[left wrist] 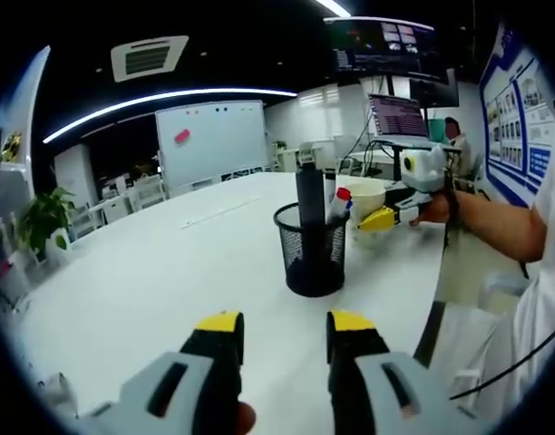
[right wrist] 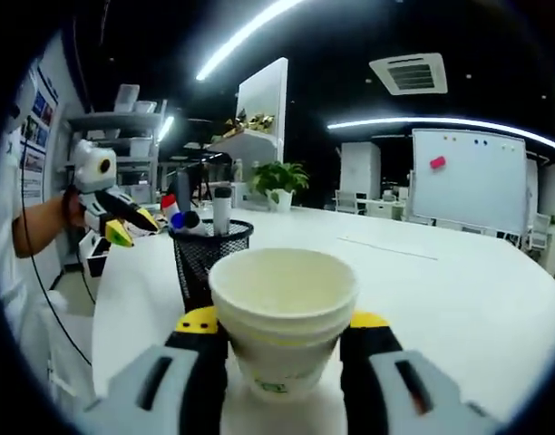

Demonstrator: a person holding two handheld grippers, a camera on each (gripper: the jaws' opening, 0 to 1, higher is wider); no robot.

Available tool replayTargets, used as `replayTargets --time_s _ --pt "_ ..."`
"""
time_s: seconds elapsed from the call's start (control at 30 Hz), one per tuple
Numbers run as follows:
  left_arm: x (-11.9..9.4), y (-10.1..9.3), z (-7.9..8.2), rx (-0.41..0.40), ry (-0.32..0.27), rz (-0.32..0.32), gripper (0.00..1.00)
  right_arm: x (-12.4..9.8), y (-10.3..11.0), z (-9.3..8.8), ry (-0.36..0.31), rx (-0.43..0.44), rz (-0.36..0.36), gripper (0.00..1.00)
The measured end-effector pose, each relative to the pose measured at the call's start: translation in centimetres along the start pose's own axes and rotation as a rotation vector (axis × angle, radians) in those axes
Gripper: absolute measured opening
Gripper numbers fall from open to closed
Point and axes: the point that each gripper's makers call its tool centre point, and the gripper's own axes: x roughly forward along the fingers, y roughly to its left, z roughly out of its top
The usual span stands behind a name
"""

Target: Place the scattered laser pointers and whiteboard markers into the pen holder and stack the scattered paper cups together

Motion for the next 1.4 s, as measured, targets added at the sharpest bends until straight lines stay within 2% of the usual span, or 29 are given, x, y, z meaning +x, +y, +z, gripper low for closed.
replayTargets --time_s 0.23,0.37,0.53,0.7,0.8,1.4 --pt "0.1 -0.1 0.1 0.000 0.001 -0.003 0.37 0.0 0.3 -0.5 0.029 0.008 0.012 0.49" --pt "0.1 -0.2 0.1 0.000 0.002 -0.004 0.37 0.0 0.3 -1.1 0.055 -0.022 0.008 0.49" --pt "0.1 0.0 -0.2 -0.004 0.010 0.000 0.37 0.0 0.4 -1.4 0.073 -0.044 0.007 0.56" --pt "0.2 0.0 -0.5 -0.014 0.020 0.001 0.37 0.0 0.6 -1.1 0.065 -0.007 0.023 0.64" --pt "0.1 0.0 -0.6 -0.019 0.022 0.002 0.37 -0.1 0.5 -1.4 0.088 -0.011 0.016 0.67" --pt "0.2 -0.4 -0.6 -0.016 0.028 -0.010 0.39 -3.2 -0.7 -1.0 0.127 -0.035 0.001 0.69"
